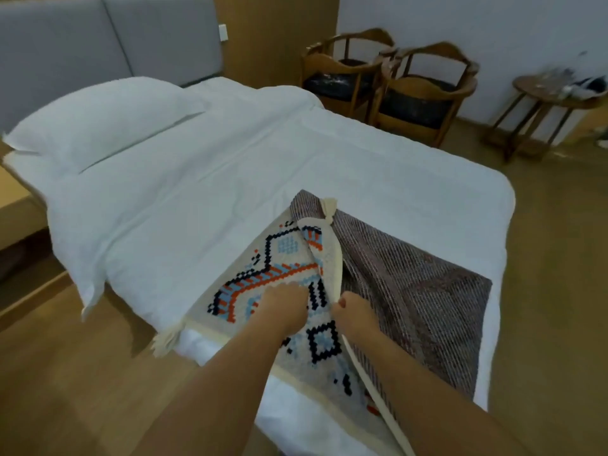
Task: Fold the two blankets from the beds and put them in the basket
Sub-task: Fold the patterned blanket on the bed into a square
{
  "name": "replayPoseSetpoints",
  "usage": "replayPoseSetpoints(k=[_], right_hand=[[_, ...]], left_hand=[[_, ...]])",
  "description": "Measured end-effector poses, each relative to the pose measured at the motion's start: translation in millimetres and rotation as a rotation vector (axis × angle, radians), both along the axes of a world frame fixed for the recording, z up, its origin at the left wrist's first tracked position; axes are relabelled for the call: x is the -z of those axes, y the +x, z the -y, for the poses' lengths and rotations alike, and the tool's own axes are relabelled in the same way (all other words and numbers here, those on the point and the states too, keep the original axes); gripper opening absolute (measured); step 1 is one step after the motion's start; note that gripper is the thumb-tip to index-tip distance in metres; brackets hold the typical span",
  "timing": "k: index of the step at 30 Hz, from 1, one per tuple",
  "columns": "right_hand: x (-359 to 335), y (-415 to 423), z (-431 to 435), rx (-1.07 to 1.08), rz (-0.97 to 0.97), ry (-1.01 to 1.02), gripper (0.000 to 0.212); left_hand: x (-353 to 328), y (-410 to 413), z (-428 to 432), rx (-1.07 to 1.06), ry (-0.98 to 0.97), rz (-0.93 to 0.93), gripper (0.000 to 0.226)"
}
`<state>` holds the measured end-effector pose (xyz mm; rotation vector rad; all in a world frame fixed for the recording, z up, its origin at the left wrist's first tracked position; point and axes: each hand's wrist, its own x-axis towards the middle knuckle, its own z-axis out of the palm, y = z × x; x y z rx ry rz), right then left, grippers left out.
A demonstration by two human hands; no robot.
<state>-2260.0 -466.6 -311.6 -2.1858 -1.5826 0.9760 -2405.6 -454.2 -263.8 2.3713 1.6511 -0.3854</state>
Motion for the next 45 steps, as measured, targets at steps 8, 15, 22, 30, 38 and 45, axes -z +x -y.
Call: replayPoseSetpoints(k=[8, 15, 22, 30, 38, 45], right_hand=[[48, 5, -153, 0.201, -0.175, 0.09, 0.024], [103, 21, -262, 0.371, -0.136, -0.005, 0.023], [140, 18, -316, 0.553, -0.387, -0.19, 0.066], [131, -48, -281, 0.241, -0.33, -0.141, 0.022], [89, -151, -198, -0.419, -0.053, -0.085, 0.028], [121, -261, -123, -0.594, 0.105, -0.122, 0.022]], left_hand=[[47, 8, -131, -0.002, -0.144, 0.046, 0.033], [99, 36, -228, -0.101, -0.236, 0.108, 0.025], [135, 36, -256, -0.34, -0.304, 0.419, 0.031], [137, -11, -249, -0.644, -0.354, 0.637, 0.052], [127, -107, -208, -0.841, -0.415, 0.763, 0.085], [158, -212, -155, -0.789, -0.477, 0.544, 0.04]])
